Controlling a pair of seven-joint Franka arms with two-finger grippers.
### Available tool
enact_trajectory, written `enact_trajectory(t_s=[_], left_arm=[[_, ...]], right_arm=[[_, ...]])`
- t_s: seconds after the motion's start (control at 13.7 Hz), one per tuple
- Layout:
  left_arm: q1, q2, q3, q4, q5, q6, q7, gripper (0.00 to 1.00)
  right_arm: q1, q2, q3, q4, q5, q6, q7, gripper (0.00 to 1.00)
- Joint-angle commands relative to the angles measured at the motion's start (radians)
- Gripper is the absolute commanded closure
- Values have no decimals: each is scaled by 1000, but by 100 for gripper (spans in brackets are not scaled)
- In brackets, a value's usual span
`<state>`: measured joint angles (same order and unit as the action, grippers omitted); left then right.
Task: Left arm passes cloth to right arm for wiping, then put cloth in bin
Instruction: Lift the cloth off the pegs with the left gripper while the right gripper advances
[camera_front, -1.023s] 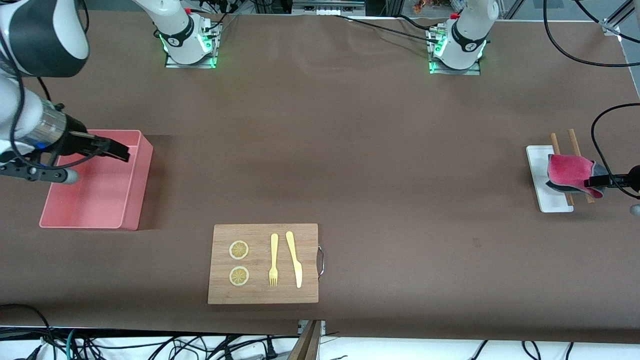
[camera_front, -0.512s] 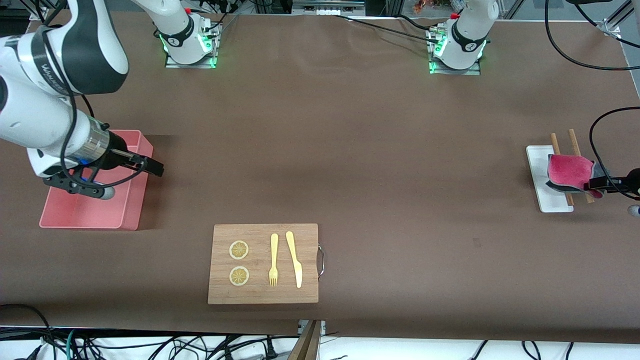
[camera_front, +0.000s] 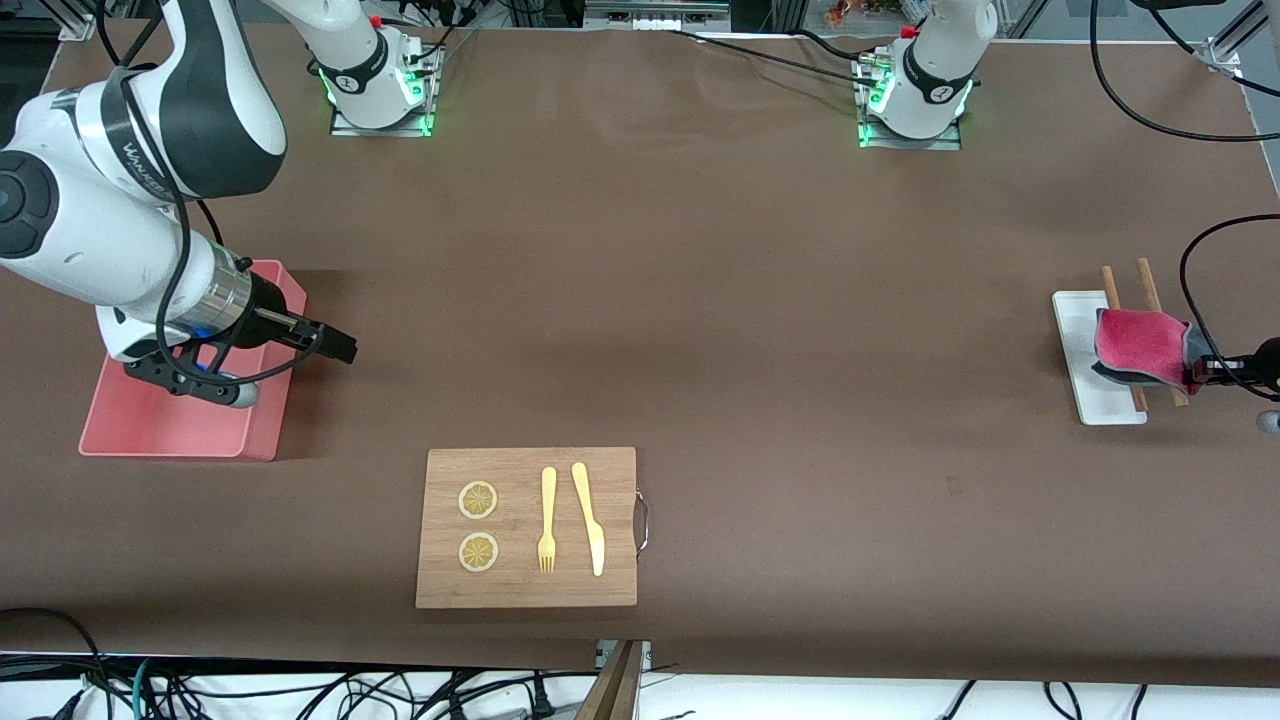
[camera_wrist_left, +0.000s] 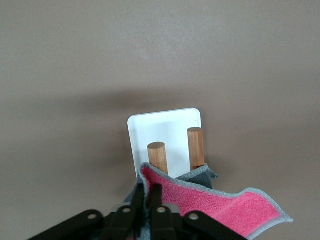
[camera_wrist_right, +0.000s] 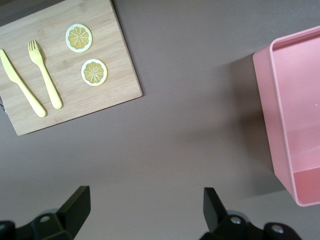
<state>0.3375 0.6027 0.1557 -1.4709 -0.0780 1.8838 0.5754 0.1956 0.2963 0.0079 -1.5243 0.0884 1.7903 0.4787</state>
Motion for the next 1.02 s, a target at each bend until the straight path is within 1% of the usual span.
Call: enact_trajectory(t_s=[0.0, 0.22, 0.37, 0.58, 0.66, 0.88, 0.95], left_arm=[[3, 6, -4, 40, -19, -15, 14, 100], [-6, -21, -10, 49, -19, -54, 8, 100], [-31, -44, -15, 87, -19, -124, -9, 100], [-135, -44, -12, 226, -17, -329, -136, 100], [-167, -46, -13, 259, -20, -371, -184, 100], [-276, -50, -24, 284, -63, -422, -271, 100], [-317, -58, -25, 316, -66, -430, -328, 100]], right_arm=[[27, 15, -5, 23, 16, 1, 55, 0], [34, 15, -5, 19, 16, -2, 63, 0], [45, 17, -5, 19, 16, 0, 64, 0], [59, 23, -5, 21, 17, 1, 69, 0], [71, 24, -5, 21, 16, 4, 95, 0], [111, 34, -5, 23, 16, 40, 214, 0], [122, 43, -5, 23, 16, 56, 257, 0]])
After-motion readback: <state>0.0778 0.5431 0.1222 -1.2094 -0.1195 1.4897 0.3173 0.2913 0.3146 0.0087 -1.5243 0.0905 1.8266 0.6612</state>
